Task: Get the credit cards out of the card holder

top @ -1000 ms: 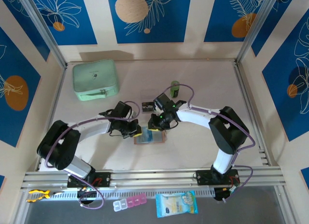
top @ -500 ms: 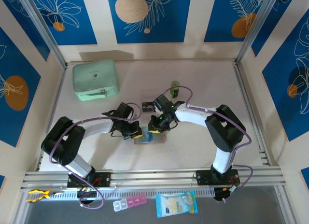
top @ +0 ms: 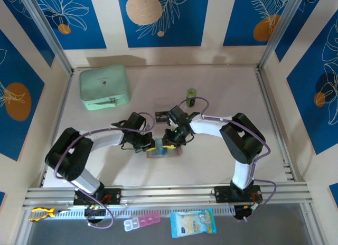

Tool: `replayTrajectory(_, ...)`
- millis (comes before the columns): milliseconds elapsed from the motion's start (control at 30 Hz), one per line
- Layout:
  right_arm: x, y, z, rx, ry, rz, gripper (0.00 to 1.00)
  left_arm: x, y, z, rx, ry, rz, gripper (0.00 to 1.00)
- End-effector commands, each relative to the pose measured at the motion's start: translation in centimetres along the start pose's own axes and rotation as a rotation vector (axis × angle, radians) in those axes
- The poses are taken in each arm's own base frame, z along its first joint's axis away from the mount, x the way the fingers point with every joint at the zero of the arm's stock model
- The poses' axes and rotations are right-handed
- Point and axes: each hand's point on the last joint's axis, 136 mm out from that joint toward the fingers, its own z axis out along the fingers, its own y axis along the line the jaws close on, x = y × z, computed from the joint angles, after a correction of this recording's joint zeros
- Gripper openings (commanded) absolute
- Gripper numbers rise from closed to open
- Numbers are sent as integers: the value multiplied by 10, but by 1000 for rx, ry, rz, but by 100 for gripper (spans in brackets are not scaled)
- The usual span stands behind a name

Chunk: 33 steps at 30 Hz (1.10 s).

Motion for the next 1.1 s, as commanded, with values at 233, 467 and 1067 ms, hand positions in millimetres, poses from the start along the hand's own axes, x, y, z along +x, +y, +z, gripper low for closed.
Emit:
replayTrajectory(233,6,10,2,-87,33,1,23,6,18,4,-70,14,-13,0)
replayTrajectory(467,5,21,-5,-149,15,4,17,6,17,4,-69,10,-15,0)
replayTrajectory(1067,7,-1,-23,-85,-25,6,6,6,17,2,-64,4,-13,0)
